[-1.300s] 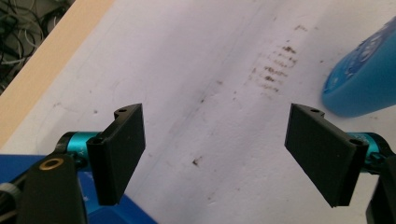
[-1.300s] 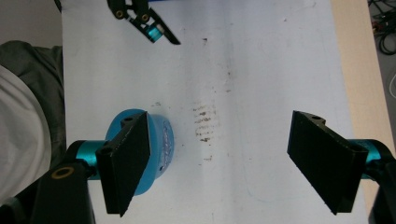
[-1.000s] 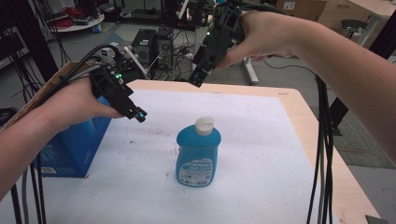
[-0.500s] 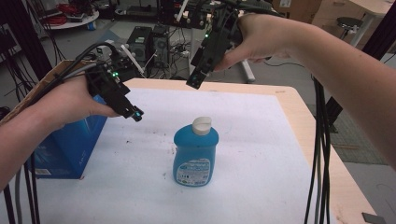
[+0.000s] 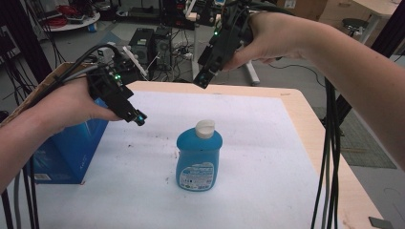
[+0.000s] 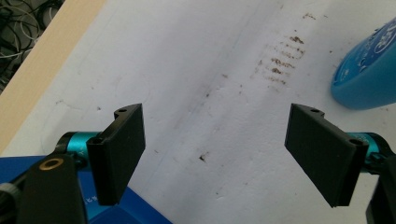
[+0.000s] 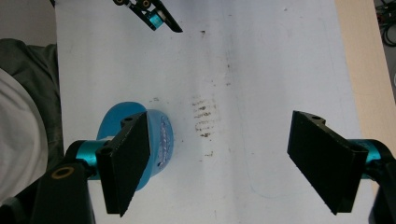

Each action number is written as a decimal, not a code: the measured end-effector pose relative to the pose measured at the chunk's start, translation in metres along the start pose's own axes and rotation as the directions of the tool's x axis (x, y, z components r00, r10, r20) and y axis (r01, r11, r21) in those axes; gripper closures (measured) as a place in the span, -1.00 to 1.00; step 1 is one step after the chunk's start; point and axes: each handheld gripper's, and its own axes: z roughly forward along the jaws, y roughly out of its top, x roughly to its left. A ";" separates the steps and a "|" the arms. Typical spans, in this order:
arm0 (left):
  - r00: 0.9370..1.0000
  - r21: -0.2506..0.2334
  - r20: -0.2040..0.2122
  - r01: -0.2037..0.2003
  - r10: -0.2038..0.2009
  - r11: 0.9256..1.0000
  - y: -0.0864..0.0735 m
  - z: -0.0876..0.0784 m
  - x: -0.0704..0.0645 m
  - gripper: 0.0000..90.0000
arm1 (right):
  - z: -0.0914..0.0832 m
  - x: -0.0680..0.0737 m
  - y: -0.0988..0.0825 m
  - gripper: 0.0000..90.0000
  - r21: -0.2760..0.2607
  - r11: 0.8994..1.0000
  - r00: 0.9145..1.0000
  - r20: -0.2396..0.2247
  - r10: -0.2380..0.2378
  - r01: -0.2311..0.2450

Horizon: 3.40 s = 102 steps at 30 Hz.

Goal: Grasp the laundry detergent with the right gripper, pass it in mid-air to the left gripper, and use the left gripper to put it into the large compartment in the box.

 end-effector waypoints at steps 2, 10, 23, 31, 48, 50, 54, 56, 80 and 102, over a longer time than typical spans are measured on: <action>1.000 0.022 0.002 -0.017 0.017 1.000 0.000 -0.002 0.002 -0.55 | -0.002 0.001 -0.003 -0.54 -0.005 1.000 1.000 -0.002 -0.003 0.003; 0.999 0.045 0.018 -0.039 0.038 0.998 0.000 -0.004 0.008 -0.60 | -0.013 0.002 -0.017 -0.54 -0.064 0.998 1.000 -0.003 -0.002 0.002; 0.998 0.057 0.036 -0.048 0.046 0.997 -0.001 -0.003 0.010 -0.60 | -0.022 0.008 -0.064 -0.54 -0.163 0.986 1.000 -0.014 0.026 -0.028; 0.998 0.056 0.043 -0.049 0.047 0.997 -0.002 -0.005 0.011 -0.60 | -0.017 0.017 -0.090 -0.54 -0.198 0.979 0.999 -0.021 0.034 -0.037; 0.996 0.059 0.055 -0.070 0.067 0.996 -0.003 -0.006 0.012 -0.60 | 0.041 0.039 -0.127 -0.54 -0.256 0.964 0.993 -0.110 0.042 -0.070; 0.997 0.051 0.056 -0.064 0.061 0.997 -0.003 -0.006 0.011 -0.60 | 0.045 0.039 -0.128 -0.54 -0.258 0.964 0.992 -0.117 0.042 -0.071; 0.996 0.059 0.059 -0.070 0.066 0.996 -0.002 -0.006 0.011 -0.60 | 0.062 0.044 -0.131 -0.54 -0.254 0.965 0.991 -0.126 0.037 -0.068; 0.996 0.058 0.060 -0.070 0.066 0.996 -0.002 -0.006 0.011 -0.60 | 0.068 0.045 -0.130 -0.54 -0.248 0.967 0.991 -0.129 0.027 -0.058; 0.996 0.046 0.064 -0.067 0.064 0.997 -0.002 -0.006 0.010 -0.60 | 0.121 0.060 -0.125 -0.54 -0.287 0.958 0.990 -0.139 -0.012 -0.029; 0.995 0.043 0.065 -0.078 0.075 0.996 -0.001 -0.006 0.009 -0.60 | 0.127 0.064 -0.118 -0.39 -0.319 0.948 0.992 -0.119 -0.049 0.009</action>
